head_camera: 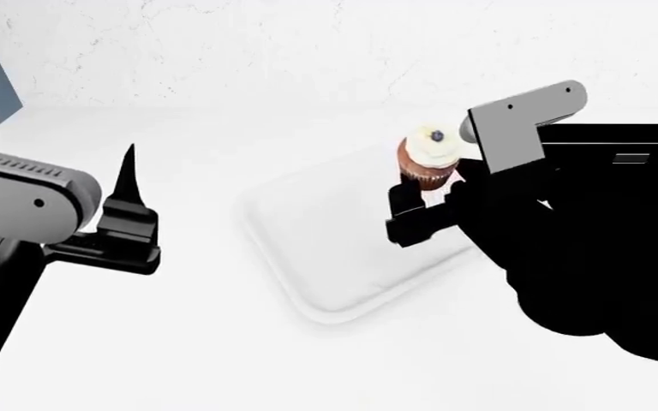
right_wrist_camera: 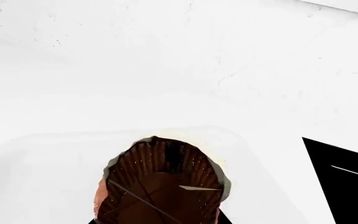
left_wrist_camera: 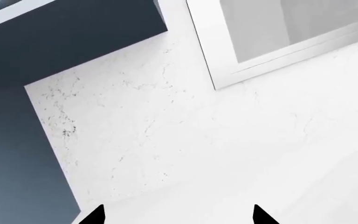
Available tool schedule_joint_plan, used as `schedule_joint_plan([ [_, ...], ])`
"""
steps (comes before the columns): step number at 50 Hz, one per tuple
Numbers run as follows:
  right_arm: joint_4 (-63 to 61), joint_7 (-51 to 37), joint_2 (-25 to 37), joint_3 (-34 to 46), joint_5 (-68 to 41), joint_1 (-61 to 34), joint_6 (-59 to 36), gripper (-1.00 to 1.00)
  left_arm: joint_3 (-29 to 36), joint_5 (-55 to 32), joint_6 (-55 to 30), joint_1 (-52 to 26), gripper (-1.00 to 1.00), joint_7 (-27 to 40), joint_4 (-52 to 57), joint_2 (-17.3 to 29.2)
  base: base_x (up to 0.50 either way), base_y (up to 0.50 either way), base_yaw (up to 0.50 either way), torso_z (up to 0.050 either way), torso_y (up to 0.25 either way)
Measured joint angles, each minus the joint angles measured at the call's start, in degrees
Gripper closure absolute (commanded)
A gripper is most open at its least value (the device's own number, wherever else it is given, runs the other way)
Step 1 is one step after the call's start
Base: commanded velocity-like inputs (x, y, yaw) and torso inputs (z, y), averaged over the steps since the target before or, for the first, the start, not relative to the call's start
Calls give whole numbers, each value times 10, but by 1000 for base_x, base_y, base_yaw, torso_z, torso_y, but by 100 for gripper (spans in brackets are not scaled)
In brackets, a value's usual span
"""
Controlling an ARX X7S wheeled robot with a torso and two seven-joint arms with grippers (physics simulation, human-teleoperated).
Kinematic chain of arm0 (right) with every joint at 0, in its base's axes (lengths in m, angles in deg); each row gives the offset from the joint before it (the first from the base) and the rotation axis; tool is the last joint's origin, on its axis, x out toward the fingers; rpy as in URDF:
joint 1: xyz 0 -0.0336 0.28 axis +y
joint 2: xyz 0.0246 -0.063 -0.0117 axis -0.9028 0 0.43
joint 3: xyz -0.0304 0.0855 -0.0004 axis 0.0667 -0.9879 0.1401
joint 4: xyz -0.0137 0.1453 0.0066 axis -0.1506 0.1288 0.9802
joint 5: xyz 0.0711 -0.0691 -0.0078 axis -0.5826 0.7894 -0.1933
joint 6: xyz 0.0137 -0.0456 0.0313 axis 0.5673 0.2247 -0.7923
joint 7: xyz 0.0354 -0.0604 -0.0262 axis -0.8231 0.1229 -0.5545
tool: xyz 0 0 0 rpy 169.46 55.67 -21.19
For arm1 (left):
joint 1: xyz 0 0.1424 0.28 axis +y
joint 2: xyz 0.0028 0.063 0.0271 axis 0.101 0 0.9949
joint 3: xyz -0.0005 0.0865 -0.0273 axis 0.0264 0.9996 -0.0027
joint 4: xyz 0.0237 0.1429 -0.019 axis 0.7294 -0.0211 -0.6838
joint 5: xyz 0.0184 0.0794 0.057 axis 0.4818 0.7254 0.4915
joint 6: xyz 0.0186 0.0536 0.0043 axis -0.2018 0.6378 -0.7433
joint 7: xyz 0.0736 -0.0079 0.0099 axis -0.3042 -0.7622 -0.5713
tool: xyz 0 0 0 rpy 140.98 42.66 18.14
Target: Move the fresh-baked cupcake off the tray onto the counter, and place the bowl used for mixing into the sink.
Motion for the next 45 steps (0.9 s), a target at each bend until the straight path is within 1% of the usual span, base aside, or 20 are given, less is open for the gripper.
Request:
schedule_joint_plan([
  [3,-9,-2,4,-2,-4,3,1,100,1,-4,-4,-7,-100,2,-2,-2,1,-301,0,0,0],
  [16,-28,-10,19,-7,-5,6,2,100,7,-18,-22,-37,-100,11,-6,-17,2,-500,0,0,0],
  [45,-37,-21,37,-12,-10,7,2,100,15,-35,-40,-63,-100,19,-10,-31,1,-500,0,0,0],
])
